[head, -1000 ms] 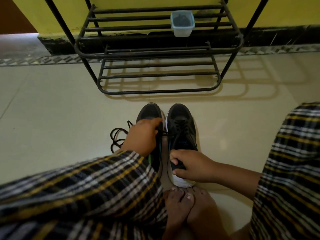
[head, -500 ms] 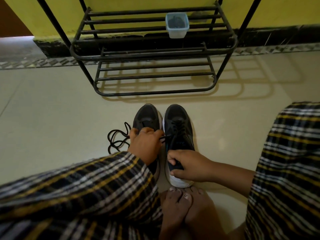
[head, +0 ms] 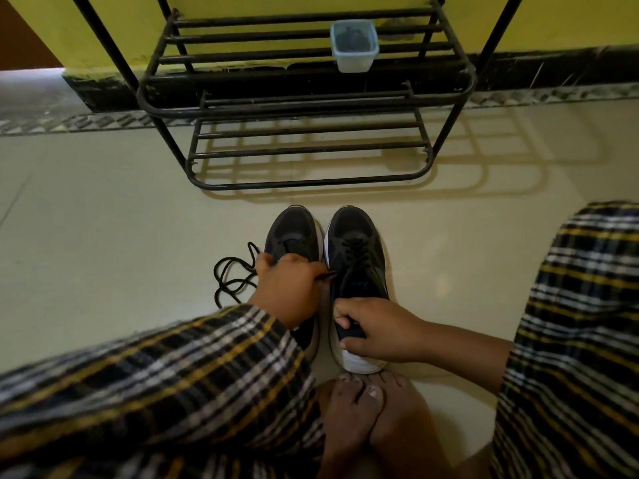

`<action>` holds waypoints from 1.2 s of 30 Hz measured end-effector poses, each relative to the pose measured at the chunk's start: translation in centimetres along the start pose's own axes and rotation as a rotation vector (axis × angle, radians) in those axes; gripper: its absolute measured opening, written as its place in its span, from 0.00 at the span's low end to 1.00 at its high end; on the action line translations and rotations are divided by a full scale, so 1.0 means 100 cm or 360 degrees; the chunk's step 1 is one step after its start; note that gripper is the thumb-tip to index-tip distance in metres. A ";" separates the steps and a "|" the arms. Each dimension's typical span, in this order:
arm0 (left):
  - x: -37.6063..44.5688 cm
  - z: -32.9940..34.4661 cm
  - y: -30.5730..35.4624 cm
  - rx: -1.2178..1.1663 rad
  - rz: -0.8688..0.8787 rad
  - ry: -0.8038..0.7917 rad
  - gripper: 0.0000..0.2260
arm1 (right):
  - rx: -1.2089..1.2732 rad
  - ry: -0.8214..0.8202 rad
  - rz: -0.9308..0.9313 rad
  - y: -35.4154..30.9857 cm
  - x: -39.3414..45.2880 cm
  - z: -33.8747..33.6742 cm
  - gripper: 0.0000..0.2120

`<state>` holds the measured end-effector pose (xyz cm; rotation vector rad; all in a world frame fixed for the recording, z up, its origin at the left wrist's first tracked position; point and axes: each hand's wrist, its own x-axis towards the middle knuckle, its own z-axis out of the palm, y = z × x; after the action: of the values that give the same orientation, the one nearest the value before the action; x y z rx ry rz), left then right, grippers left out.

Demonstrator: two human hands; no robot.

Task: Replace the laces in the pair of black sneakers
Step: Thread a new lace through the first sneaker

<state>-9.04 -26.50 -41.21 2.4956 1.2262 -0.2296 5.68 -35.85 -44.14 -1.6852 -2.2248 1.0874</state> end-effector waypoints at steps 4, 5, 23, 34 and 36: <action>0.000 -0.017 -0.008 0.0102 -0.0156 0.0225 0.14 | -0.0004 -0.0014 -0.0018 -0.001 0.000 -0.002 0.13; -0.001 -0.021 -0.009 0.0121 -0.0200 0.0272 0.14 | 0.0022 -0.0020 -0.0024 -0.002 -0.001 -0.003 0.13; -0.024 -0.071 0.034 -0.1995 -0.0151 -0.0050 0.11 | 0.1223 0.0238 0.0228 -0.028 -0.001 -0.042 0.10; -0.006 -0.039 -0.005 -0.0648 -0.0098 0.0297 0.16 | 0.0838 0.0424 0.0350 0.005 -0.007 -0.068 0.11; -0.005 -0.032 -0.010 -0.0552 -0.0070 0.0303 0.10 | 0.0746 0.0472 0.0366 0.008 -0.008 -0.071 0.10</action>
<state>-10.15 -25.05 -38.30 2.2284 1.2708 0.2002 10.24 -33.24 -39.21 -1.7711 -1.4844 1.1964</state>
